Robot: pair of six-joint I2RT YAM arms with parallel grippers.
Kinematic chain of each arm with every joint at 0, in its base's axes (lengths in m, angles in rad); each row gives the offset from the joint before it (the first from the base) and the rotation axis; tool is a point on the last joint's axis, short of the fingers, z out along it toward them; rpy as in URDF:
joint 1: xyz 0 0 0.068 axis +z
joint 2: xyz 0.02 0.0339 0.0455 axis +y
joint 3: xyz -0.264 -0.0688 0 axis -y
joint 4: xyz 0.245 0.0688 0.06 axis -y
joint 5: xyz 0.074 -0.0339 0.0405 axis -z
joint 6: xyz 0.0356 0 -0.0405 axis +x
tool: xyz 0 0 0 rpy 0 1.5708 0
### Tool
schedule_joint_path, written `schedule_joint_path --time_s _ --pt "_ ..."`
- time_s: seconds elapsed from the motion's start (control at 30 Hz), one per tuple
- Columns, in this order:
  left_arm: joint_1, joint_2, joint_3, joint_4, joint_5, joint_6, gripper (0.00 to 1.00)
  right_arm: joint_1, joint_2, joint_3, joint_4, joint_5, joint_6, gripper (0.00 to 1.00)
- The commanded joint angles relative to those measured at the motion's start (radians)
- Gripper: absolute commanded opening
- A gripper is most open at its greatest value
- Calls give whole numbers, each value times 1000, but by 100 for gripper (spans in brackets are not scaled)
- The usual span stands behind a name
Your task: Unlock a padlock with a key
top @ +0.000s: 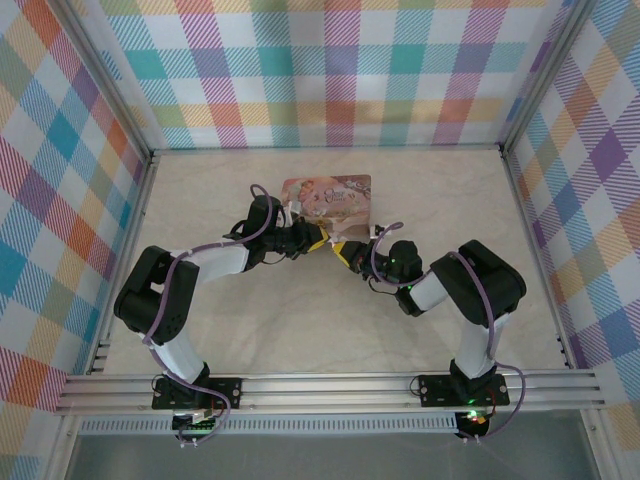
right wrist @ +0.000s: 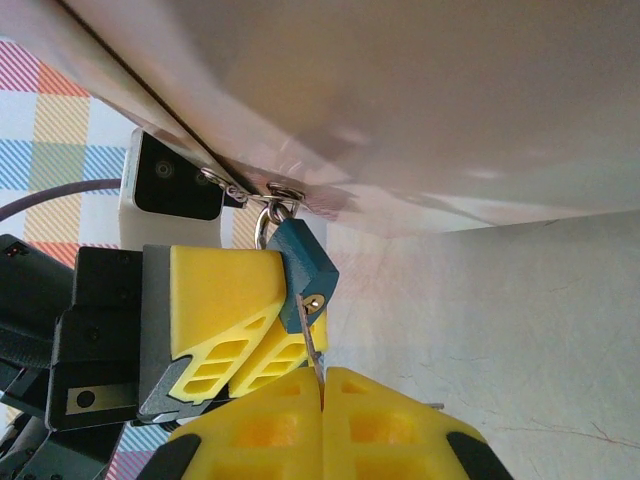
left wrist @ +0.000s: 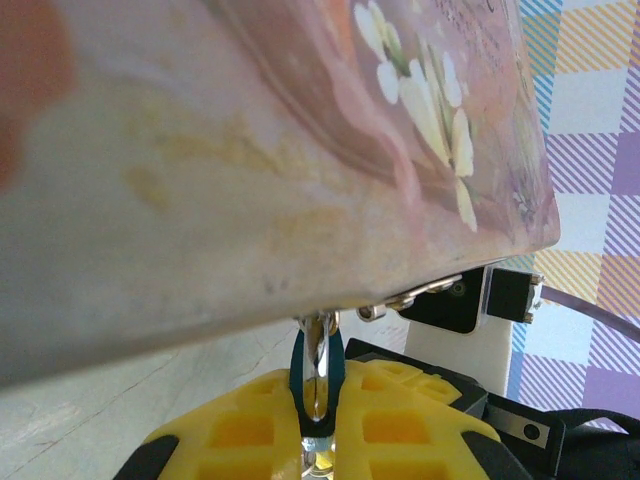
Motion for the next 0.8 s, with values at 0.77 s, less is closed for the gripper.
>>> schedule_joint_path --time_s 0.77 --pt "-9 -47 -8 109 69 -36 10 15 -22 -5 61 10 8 0"
